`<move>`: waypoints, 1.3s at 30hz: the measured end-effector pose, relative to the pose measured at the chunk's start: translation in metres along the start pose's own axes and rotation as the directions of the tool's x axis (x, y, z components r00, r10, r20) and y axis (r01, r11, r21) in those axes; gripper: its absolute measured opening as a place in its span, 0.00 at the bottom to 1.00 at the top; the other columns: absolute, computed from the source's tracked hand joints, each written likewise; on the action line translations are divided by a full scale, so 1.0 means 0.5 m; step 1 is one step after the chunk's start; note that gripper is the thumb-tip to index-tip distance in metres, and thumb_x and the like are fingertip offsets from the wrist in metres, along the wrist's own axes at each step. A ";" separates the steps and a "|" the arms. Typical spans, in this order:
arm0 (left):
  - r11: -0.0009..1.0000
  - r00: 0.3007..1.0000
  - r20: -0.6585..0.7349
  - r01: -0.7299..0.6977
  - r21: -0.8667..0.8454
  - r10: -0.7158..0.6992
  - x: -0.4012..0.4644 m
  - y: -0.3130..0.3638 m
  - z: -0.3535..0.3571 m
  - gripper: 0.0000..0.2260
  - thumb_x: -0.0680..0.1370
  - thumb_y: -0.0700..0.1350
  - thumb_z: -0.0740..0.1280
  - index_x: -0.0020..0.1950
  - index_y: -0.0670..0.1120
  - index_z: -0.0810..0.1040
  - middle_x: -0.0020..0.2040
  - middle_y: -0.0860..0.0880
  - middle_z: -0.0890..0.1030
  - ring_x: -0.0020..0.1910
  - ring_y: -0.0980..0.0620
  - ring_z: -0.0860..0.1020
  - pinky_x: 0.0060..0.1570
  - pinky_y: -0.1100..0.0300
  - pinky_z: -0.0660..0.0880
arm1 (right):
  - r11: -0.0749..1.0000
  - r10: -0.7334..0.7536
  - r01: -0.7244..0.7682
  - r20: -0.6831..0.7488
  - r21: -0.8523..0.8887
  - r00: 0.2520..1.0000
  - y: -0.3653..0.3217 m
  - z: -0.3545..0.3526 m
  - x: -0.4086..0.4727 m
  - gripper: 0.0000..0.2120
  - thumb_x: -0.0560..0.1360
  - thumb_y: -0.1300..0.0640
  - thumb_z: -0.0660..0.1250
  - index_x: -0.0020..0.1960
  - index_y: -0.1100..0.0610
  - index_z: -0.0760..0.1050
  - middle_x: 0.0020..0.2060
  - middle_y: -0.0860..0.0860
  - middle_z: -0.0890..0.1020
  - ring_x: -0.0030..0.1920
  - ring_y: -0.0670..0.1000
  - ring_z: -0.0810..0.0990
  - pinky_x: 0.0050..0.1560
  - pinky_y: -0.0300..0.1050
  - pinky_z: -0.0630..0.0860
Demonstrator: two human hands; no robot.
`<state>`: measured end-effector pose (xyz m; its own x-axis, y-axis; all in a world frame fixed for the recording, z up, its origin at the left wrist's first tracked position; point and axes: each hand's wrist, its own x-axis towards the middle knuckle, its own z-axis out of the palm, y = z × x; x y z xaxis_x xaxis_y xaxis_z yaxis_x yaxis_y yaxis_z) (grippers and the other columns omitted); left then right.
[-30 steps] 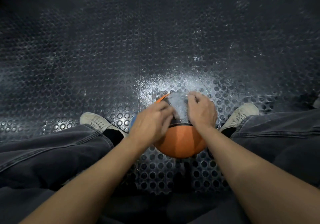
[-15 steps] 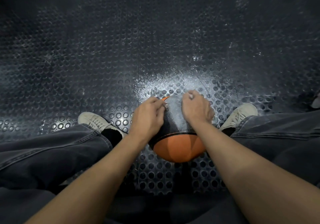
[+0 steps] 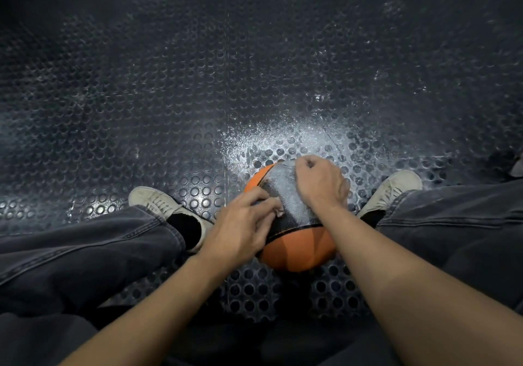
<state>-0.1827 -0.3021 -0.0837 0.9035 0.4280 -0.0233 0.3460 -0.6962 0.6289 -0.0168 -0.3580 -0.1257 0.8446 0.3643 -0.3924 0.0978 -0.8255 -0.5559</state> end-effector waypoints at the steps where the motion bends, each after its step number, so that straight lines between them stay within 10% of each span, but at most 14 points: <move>1: 1.000 1.000 -0.004 0.006 0.009 -0.006 0.005 -0.010 0.001 0.07 0.79 0.42 0.65 0.52 0.49 0.82 0.50 0.55 0.76 0.43 0.55 0.76 0.44 0.62 0.73 | 1.000 -0.018 0.018 0.020 0.008 1.000 0.001 -0.002 0.002 0.18 0.81 0.48 0.57 0.34 0.52 0.72 0.32 0.46 0.74 0.40 0.52 0.78 0.66 0.57 0.68; 5: 0.916 0.906 -0.138 0.397 -0.049 -0.400 0.076 -0.055 0.010 0.09 0.80 0.41 0.63 0.56 0.45 0.82 0.51 0.49 0.78 0.47 0.52 0.76 0.50 0.60 0.71 | 0.996 -0.086 0.086 0.005 -0.033 0.996 -0.007 -0.001 -0.017 0.14 0.81 0.48 0.57 0.42 0.50 0.76 0.40 0.47 0.78 0.47 0.52 0.76 0.67 0.57 0.61; 10: 0.978 0.984 -0.011 0.175 -0.114 -0.177 0.004 -0.016 -0.008 0.08 0.78 0.47 0.67 0.55 0.51 0.83 0.51 0.55 0.77 0.49 0.58 0.76 0.52 0.62 0.73 | 0.998 -0.056 0.056 0.019 0.001 0.998 0.004 0.000 0.002 0.15 0.81 0.45 0.56 0.42 0.49 0.75 0.39 0.48 0.80 0.44 0.54 0.79 0.65 0.55 0.70; 14: 0.893 0.915 0.100 0.402 -0.200 -0.390 0.041 -0.044 -0.071 0.18 0.78 0.60 0.61 0.65 0.57 0.75 0.62 0.50 0.72 0.57 0.57 0.71 0.64 0.54 0.68 | 0.996 -0.086 0.086 0.035 0.017 0.996 0.004 -0.005 0.003 0.13 0.81 0.46 0.57 0.43 0.47 0.75 0.38 0.47 0.80 0.43 0.52 0.79 0.63 0.53 0.72; 18: 0.802 0.805 0.023 0.588 0.106 -0.593 0.063 -0.076 -0.093 0.30 0.78 0.41 0.66 0.77 0.50 0.57 0.65 0.41 0.70 0.59 0.47 0.71 0.64 0.49 0.66 | 0.995 -0.099 0.099 0.018 -0.022 0.995 -0.004 -0.008 -0.009 0.10 0.82 0.48 0.57 0.45 0.47 0.74 0.44 0.48 0.79 0.49 0.51 0.76 0.66 0.53 0.62; 23: 0.839 0.850 -0.071 0.527 0.136 -0.522 0.051 -0.035 -0.065 0.14 0.72 0.38 0.71 0.56 0.49 0.81 0.47 0.49 0.82 0.41 0.53 0.76 0.42 0.65 0.72 | 0.995 -0.092 0.093 0.028 -0.027 0.995 -0.004 -0.008 -0.006 0.11 0.82 0.47 0.57 0.44 0.48 0.74 0.43 0.47 0.78 0.49 0.52 0.76 0.66 0.54 0.64; 27: 0.905 0.908 -0.018 0.416 -0.088 -0.419 0.020 -0.001 -0.029 0.15 0.69 0.39 0.74 0.54 0.50 0.84 0.50 0.53 0.82 0.48 0.58 0.77 0.45 0.81 0.64 | 0.999 -0.050 0.050 0.023 -0.001 0.999 0.003 -0.007 0.006 0.14 0.82 0.46 0.57 0.46 0.50 0.77 0.40 0.47 0.80 0.45 0.51 0.78 0.64 0.54 0.71; 32: 0.908 0.923 -0.066 0.359 -0.217 -0.380 -0.010 0.006 0.024 0.13 0.77 0.47 0.69 0.61 0.50 0.79 0.63 0.50 0.69 0.63 0.57 0.68 0.66 0.69 0.60 | 1.000 -0.006 0.006 0.014 0.023 1.000 0.005 -0.011 0.017 0.14 0.81 0.45 0.58 0.44 0.51 0.78 0.38 0.45 0.78 0.42 0.50 0.77 0.56 0.49 0.74; 39: 0.939 0.923 -0.173 0.334 -0.082 -0.343 0.026 -0.029 0.033 0.13 0.79 0.46 0.62 0.59 0.43 0.81 0.60 0.46 0.79 0.58 0.49 0.75 0.59 0.63 0.65 | 0.999 -0.032 0.033 -0.029 0.034 0.999 0.011 -0.004 -0.010 0.17 0.81 0.45 0.56 0.38 0.50 0.72 0.39 0.48 0.79 0.43 0.54 0.79 0.56 0.56 0.77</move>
<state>-0.1718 -0.2962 -0.1059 0.6717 0.7336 -0.1030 0.6058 -0.4639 0.6464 -0.0193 -0.3652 -0.1252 0.8561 0.3776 -0.3528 0.1076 -0.7980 -0.5930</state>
